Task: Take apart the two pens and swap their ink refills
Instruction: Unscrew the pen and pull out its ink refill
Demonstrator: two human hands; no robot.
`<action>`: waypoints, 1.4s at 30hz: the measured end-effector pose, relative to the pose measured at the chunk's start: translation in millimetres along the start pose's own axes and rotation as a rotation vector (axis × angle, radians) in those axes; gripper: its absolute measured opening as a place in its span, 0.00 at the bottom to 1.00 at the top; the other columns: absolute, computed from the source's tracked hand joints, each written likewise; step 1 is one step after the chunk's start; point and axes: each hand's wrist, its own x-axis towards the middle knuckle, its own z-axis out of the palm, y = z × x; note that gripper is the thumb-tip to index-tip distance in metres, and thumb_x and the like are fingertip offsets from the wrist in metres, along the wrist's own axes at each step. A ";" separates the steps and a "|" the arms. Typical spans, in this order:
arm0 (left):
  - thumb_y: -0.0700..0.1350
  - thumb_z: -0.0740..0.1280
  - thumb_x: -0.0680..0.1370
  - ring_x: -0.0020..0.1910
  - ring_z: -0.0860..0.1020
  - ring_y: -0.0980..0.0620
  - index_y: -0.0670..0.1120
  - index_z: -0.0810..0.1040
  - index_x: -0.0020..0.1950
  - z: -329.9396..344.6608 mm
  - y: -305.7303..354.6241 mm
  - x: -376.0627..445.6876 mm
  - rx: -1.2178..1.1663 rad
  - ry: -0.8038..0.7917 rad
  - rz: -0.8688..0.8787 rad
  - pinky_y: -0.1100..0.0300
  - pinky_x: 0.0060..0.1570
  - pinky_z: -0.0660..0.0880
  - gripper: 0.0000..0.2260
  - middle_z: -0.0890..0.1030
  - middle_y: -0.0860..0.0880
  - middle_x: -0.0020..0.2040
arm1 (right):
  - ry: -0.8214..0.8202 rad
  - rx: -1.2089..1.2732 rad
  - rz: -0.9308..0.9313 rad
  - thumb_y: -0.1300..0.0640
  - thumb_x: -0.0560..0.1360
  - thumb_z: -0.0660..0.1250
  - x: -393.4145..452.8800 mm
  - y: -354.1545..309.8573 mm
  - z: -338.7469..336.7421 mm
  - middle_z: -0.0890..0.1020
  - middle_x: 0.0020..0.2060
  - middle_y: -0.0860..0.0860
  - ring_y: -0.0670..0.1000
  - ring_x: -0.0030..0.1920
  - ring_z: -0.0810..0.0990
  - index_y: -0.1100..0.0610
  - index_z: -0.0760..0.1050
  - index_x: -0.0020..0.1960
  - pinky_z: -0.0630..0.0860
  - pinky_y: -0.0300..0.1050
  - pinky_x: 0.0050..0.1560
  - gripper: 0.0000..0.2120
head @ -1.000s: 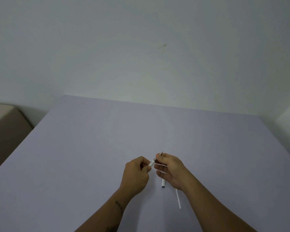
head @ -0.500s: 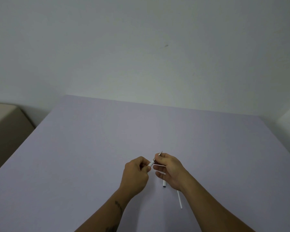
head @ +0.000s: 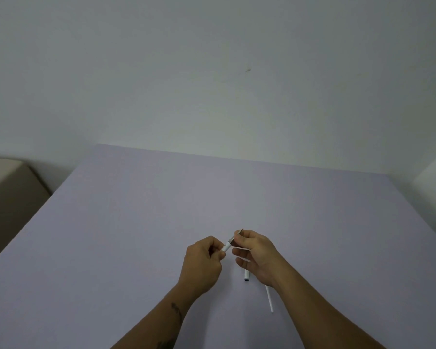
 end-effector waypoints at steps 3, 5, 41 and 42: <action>0.38 0.69 0.76 0.29 0.73 0.56 0.54 0.76 0.38 -0.2 0.7 -0.8 0.010 -0.001 0.003 0.66 0.32 0.71 0.12 0.77 0.54 0.31 | 0.007 -0.025 -0.016 0.57 0.79 0.67 -0.2 -0.4 1.0 0.84 0.43 0.52 0.53 0.48 0.81 0.55 0.84 0.43 0.78 0.48 0.46 0.09; 0.38 0.69 0.76 0.29 0.73 0.56 0.53 0.77 0.38 -1.0 -0.1 -1.8 0.008 -0.005 0.010 0.66 0.31 0.71 0.11 0.77 0.54 0.31 | 0.007 -0.017 -0.017 0.60 0.80 0.65 -1.1 -1.0 1.3 0.85 0.43 0.52 0.52 0.47 0.81 0.56 0.84 0.47 0.79 0.47 0.46 0.09; 0.39 0.68 0.77 0.29 0.73 0.57 0.53 0.79 0.40 28.1 -5.3 -7.1 -0.024 -0.094 -0.016 0.67 0.31 0.72 0.10 0.79 0.52 0.33 | 0.033 -0.017 0.058 0.60 0.77 0.68 -7.2 13.0 -24.9 0.82 0.45 0.55 0.54 0.46 0.79 0.58 0.82 0.52 0.77 0.48 0.44 0.05; 0.39 0.68 0.77 0.29 0.73 0.57 0.53 0.79 0.39 29.1 -5.2 -7.1 -0.022 -0.089 -0.013 0.67 0.30 0.72 0.10 0.79 0.53 0.33 | 0.041 -0.033 0.058 0.59 0.77 0.68 -6.9 12.2 -24.9 0.82 0.45 0.55 0.54 0.46 0.79 0.58 0.82 0.49 0.77 0.47 0.43 0.05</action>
